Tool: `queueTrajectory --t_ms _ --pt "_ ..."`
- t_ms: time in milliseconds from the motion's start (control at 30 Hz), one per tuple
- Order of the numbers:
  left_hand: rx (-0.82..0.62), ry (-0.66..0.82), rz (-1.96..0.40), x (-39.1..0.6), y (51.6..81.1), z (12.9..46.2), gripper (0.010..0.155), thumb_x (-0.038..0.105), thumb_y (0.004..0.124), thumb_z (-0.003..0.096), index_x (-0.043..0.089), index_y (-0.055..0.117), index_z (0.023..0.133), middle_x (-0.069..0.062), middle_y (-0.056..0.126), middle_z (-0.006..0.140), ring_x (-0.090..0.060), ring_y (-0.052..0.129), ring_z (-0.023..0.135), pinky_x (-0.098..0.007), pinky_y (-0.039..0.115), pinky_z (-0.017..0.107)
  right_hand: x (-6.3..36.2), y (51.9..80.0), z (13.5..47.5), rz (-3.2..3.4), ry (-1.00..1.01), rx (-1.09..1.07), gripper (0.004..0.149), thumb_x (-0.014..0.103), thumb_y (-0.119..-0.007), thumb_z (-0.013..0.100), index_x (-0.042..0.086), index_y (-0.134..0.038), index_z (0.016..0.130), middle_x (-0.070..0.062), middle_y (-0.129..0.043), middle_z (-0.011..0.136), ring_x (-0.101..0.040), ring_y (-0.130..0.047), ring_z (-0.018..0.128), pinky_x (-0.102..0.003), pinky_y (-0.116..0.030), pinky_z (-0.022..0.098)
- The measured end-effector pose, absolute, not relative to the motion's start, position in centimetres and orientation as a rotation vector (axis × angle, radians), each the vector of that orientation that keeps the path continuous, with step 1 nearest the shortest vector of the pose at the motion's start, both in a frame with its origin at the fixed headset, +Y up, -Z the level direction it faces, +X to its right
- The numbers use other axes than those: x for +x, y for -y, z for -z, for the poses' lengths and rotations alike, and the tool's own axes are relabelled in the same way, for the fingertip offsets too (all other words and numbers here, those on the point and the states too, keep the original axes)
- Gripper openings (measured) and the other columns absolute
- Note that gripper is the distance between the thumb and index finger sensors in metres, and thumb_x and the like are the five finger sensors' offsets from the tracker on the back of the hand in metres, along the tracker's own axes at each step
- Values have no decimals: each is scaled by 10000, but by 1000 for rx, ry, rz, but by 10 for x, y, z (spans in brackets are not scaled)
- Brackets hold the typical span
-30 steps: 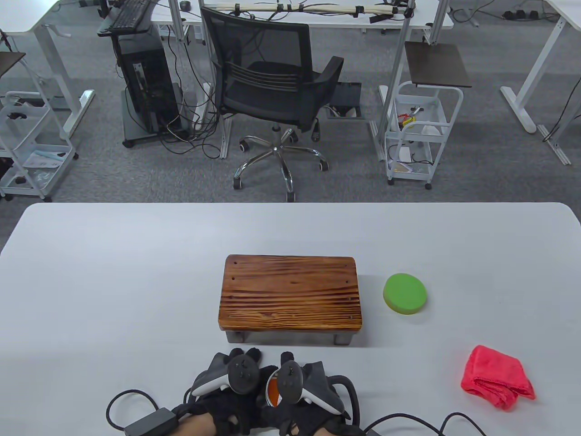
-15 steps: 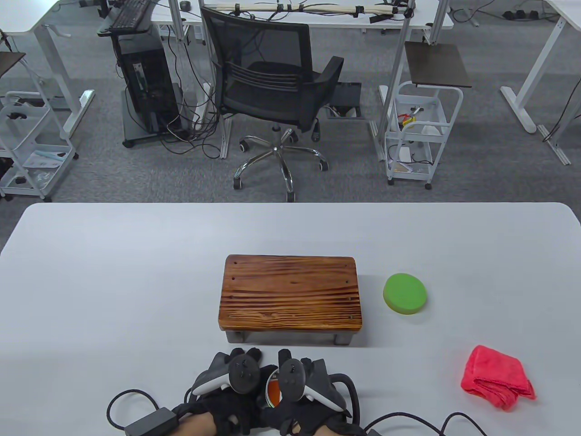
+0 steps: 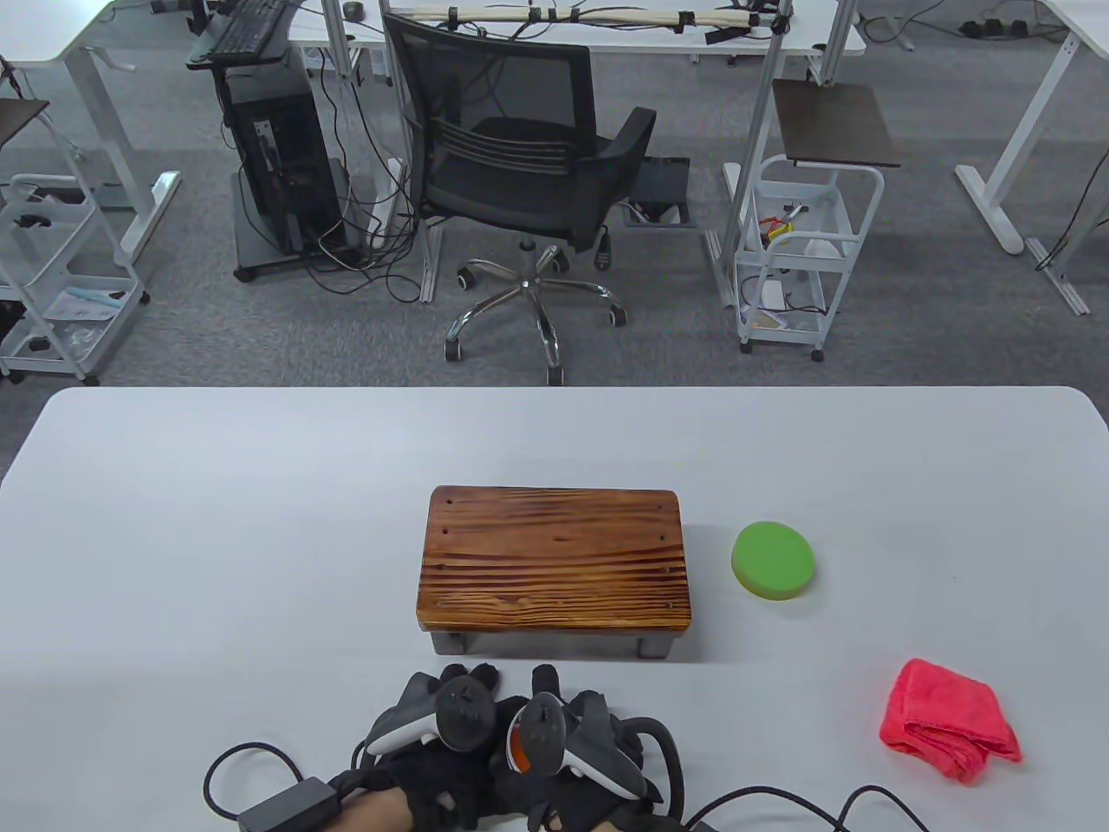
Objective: Dip and apply wood wax on stool
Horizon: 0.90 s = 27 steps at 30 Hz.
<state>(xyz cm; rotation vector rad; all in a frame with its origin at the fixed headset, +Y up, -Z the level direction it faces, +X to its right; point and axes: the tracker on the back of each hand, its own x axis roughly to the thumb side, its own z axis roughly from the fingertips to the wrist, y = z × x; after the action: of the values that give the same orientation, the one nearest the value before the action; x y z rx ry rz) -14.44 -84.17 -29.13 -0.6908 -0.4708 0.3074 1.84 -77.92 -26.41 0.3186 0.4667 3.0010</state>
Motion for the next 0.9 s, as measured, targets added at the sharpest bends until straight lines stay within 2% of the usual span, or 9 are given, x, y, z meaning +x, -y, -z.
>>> queueTrajectory --t_ms 367,433,533,633,767,900 --pt "-702 472 -318 -144 842 292 962 709 779 518 403 75 1098 -123 -251 1127 -466 -267 947 -736 -62 574 23 781 269 -2910 -577 366 886 701 -859 476 304 -335 1069 -12 -450 1084 -526 -848 715 -518 -840 530" --pt "-704 475 -310 -144 842 292 965 712 770 517 399 62 1093 -128 -259 1121 -469 -272 943 -738 -65 572 24 781 268 -2904 -611 364 910 701 -852 483 301 -283 1069 -41 -415 1091 -532 -827 732 -529 -826 539" --pt "-703 477 -300 -143 842 292 945 723 746 527 408 53 1087 -137 -268 1113 -473 -273 941 -739 -65 574 25 779 266 -2942 -594 295 1006 789 -834 448 304 -207 1066 -147 -398 1085 -544 -809 755 -581 -810 534" --pt "-702 476 -298 -143 842 292 941 729 742 528 410 54 1086 -139 -268 1111 -473 -272 940 -738 -64 575 24 776 266 -3019 -577 245 1024 817 -819 427 302 -208 1068 -195 -446 1061 -499 -845 746 -587 -825 518" --pt "-699 475 -288 -143 842 291 938 729 738 530 416 47 1082 -140 -271 1109 -473 -271 942 -740 -62 577 19 777 264 -3036 -574 253 993 794 -810 442 268 -243 1064 -156 -527 1001 -484 -853 726 -576 -825 518" --pt "-698 477 -290 -142 842 291 952 718 749 525 404 45 1085 -137 -264 1112 -469 -266 947 -740 -58 576 16 774 263 -3065 -490 283 969 755 -839 453 248 -291 1071 -131 -601 973 -450 -881 719 -598 -803 551"
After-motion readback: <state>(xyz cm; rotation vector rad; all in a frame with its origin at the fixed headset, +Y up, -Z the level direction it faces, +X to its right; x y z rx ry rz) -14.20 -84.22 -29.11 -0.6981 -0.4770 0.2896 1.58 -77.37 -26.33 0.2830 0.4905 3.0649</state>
